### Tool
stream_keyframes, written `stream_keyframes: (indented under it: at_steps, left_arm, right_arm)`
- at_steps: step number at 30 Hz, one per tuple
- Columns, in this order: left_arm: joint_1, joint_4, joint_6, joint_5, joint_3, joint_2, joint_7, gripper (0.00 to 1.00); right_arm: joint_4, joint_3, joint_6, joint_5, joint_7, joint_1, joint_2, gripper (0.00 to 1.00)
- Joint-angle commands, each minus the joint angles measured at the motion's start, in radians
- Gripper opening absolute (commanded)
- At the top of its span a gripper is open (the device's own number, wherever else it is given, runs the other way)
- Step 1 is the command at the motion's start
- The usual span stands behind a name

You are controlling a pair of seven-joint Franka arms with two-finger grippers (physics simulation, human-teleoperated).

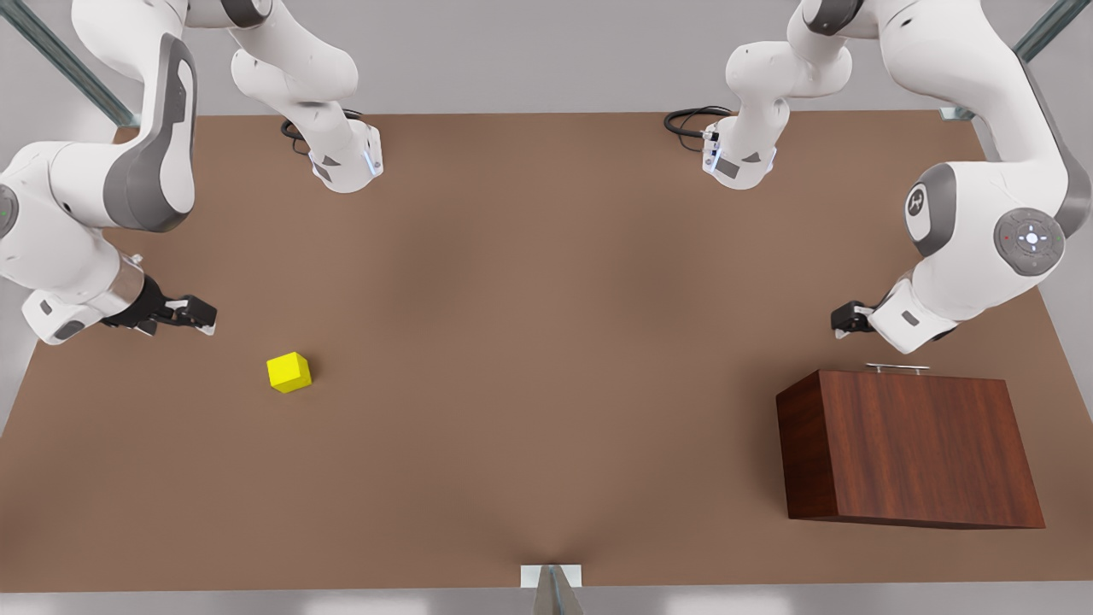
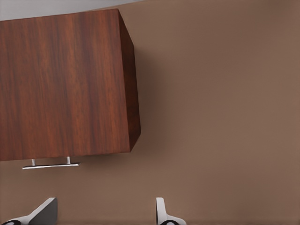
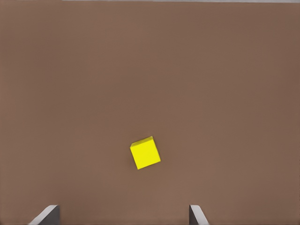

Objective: Open the drawer with left arm, place the square in the middle with right arm, and place the square in the drawer with left arm

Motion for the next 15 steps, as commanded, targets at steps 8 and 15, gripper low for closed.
stream_keyframes:
  at_steps: [8,15]
  left_arm:
    - [0.003,-0.443,0.337,0.002,0.064,-0.253,-0.733,1.00]
    - [0.003,-0.705,0.675,-0.008,0.167,-0.261,-1.017,1.00]
  right_arm:
    - [-0.175,0.003,0.129,0.018,-0.103,0.027,0.024,1.00]
    - [-0.414,-0.055,0.463,0.025,-0.537,0.000,0.086,1.00]
